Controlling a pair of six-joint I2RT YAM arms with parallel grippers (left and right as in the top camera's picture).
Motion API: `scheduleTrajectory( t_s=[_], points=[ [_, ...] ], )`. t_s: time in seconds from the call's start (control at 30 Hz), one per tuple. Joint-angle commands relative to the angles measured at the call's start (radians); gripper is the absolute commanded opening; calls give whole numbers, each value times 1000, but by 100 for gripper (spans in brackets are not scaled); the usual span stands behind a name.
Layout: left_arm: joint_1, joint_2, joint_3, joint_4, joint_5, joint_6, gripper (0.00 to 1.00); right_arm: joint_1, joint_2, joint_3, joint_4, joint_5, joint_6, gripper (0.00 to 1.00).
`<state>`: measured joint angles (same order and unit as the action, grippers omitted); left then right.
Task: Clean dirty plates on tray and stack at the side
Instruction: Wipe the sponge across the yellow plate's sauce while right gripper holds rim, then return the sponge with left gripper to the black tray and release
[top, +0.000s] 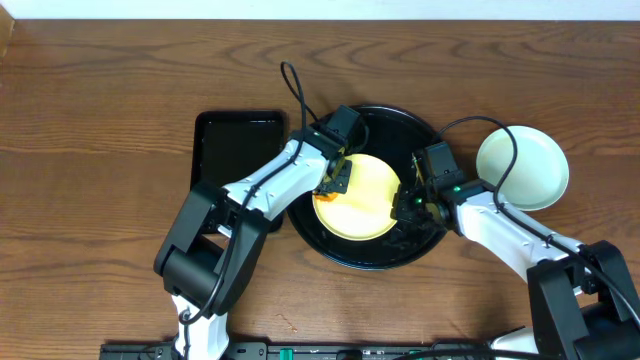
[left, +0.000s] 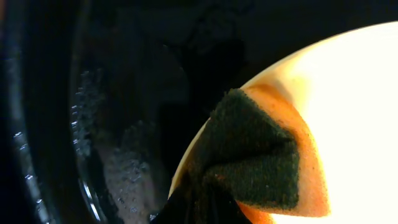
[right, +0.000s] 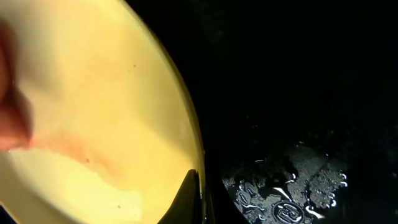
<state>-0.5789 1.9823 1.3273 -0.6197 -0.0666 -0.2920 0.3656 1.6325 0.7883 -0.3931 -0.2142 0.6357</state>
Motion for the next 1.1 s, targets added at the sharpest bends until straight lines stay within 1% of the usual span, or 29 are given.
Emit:
scheduleTrajectory(
  t_s=[0.0,0.3,0.47,0.53,0.6,0.67,0.7,0.73,0.8,0.87,0.9,1.0,1.07],
  points=[
    [39,-23,-4,0,-219,22,8,-7,10,-5,-23,56,-1,1],
    [42,-177,8,10,-219,22,7,-7,10,-5,-22,56,-1,1],
    [47,-242,7,-51,-219,21,7,-7,10,-5,-19,56,-1,1],
    [58,-253,7,-82,-219,12,7,-7,10,-5,-19,56,-1,5],
    [80,-258,7,-113,-215,-5,8,-6,10,-5,-14,56,-3,12],
    [110,-258,7,-133,-197,-21,7,-6,10,-5,-9,56,-5,14],
    [130,-258,6,-135,-169,-19,7,-6,10,-5,-6,51,-5,16],
    [155,-258,3,-135,-133,-19,8,-6,10,-5,0,48,-5,22],
    [199,-257,2,-134,-91,-20,7,-5,10,-5,10,40,-5,27],
    [249,-254,0,-134,-39,-19,7,-4,10,-5,20,21,-5,28],
    [281,-253,-2,-134,-2,-19,7,-4,10,-5,19,17,-5,26],
    [360,-244,-21,-126,108,6,7,-4,10,-5,6,14,-5,12],
    [415,-233,-43,-116,179,31,8,-4,10,-6,0,14,-5,7]
  ],
)
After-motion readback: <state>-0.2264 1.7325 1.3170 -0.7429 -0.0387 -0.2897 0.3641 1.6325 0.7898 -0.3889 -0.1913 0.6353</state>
